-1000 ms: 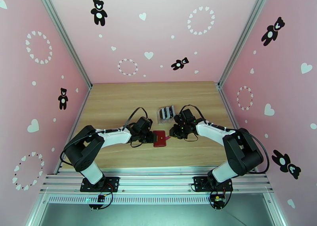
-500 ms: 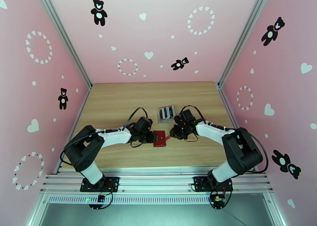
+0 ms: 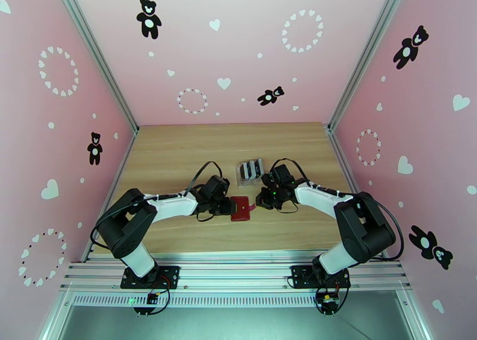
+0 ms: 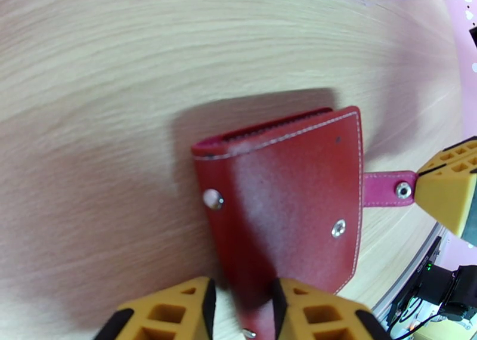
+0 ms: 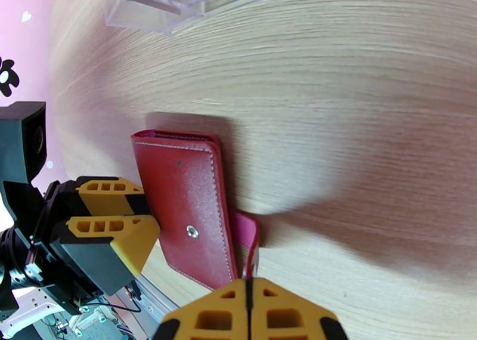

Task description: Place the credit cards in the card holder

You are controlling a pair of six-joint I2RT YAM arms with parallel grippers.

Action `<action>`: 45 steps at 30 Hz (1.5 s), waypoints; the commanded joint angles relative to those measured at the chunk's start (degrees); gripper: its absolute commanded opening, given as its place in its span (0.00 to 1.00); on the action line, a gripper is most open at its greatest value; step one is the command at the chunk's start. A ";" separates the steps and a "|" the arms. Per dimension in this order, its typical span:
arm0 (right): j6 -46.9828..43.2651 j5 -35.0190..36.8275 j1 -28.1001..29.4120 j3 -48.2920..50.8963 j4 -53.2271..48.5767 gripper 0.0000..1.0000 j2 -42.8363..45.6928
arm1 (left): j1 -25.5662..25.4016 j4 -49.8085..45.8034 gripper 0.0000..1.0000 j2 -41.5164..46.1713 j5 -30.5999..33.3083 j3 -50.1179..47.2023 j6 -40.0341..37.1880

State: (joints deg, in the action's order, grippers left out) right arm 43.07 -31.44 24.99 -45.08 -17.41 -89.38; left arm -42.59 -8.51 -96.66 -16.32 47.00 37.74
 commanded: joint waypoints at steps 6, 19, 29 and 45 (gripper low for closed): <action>0.03 -1.85 0.35 -2.32 -1.49 0.00 2.10 | -0.57 -0.76 0.30 -1.20 -0.09 1.16 0.19; -0.78 0.99 5.79 -7.42 -4.19 0.00 -2.15 | -0.64 -1.42 0.27 -1.60 -0.22 2.21 -0.06; -1.06 3.23 8.76 -9.80 -5.20 0.00 -6.36 | -0.61 -1.33 0.27 -1.43 -0.40 2.34 0.06; -0.27 3.14 9.33 -10.38 -2.90 0.00 -9.94 | -0.67 -0.72 0.27 -1.09 -0.78 1.95 0.29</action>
State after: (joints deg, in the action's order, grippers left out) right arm 42.92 -28.42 33.95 -54.17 -20.80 -97.91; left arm -42.85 -8.75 -97.41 -16.34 48.23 37.76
